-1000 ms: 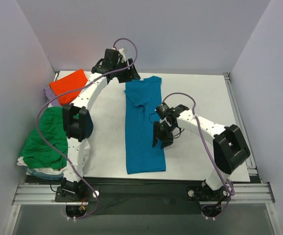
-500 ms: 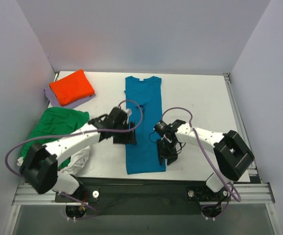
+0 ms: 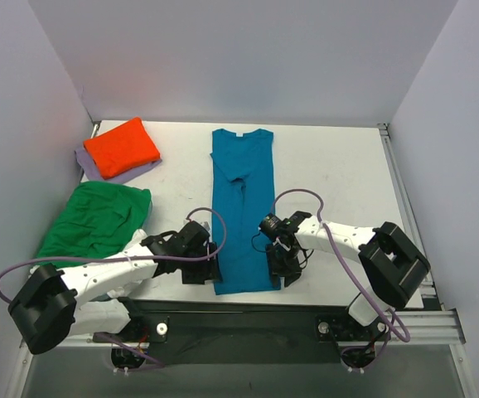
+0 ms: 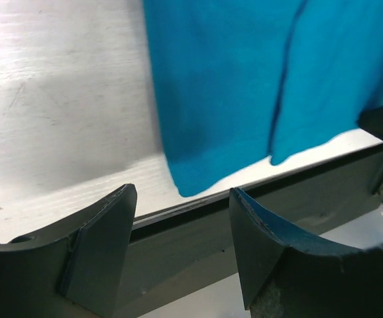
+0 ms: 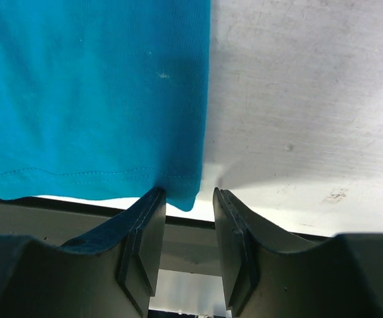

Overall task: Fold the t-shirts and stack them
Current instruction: Grab the bottom of the folded rectangular tshirt with both arms

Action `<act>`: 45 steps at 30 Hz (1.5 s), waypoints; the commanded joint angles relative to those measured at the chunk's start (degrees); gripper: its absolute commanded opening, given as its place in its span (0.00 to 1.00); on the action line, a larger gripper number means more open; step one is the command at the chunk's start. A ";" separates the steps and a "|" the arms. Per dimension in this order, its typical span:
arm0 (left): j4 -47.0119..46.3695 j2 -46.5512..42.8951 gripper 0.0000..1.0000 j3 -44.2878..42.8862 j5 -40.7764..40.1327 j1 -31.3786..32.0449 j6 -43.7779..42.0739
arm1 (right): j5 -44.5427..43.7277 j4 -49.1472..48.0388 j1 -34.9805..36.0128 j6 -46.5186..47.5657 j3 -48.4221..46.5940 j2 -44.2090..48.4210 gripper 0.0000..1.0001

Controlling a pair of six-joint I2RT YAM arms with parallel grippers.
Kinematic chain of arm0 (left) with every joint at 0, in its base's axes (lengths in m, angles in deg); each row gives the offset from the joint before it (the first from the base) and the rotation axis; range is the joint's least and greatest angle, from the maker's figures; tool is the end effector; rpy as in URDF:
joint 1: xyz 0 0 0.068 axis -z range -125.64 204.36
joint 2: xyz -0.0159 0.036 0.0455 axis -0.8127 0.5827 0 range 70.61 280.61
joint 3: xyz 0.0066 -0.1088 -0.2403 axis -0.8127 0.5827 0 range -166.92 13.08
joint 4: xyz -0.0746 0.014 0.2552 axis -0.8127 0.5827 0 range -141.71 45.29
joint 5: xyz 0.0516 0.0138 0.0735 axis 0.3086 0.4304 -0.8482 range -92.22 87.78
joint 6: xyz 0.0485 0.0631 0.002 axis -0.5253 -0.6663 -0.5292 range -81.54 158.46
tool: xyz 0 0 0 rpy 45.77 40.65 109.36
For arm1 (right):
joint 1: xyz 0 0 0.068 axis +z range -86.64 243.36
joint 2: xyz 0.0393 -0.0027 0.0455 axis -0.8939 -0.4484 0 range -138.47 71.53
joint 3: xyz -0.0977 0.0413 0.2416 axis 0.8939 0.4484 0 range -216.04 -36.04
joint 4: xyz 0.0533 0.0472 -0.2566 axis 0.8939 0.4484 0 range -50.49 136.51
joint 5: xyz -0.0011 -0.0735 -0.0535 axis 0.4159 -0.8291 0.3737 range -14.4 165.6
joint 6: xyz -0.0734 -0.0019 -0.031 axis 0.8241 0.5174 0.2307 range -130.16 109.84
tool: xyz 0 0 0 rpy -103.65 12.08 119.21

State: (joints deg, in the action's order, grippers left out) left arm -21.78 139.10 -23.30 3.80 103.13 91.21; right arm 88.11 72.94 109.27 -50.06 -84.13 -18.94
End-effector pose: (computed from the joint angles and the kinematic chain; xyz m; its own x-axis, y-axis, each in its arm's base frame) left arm 0.1508 -0.1830 0.1428 -0.9735 -0.0903 -0.2102 0.0089 0.9031 -0.4293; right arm 0.1854 0.2128 0.1073 -0.9910 -0.1230 -0.0534 -0.1337 0.9385 0.3185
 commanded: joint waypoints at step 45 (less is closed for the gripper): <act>-5.76 12.99 0.00 2.63 -0.05 3.96 2.53 | -3.29 2.78 2.69 0.70 -1.48 -0.93 0.00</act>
State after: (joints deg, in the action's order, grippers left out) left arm -28.93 150.92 -23.36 6.82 106.45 93.57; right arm 85.64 72.86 111.79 -48.97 -87.15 -22.40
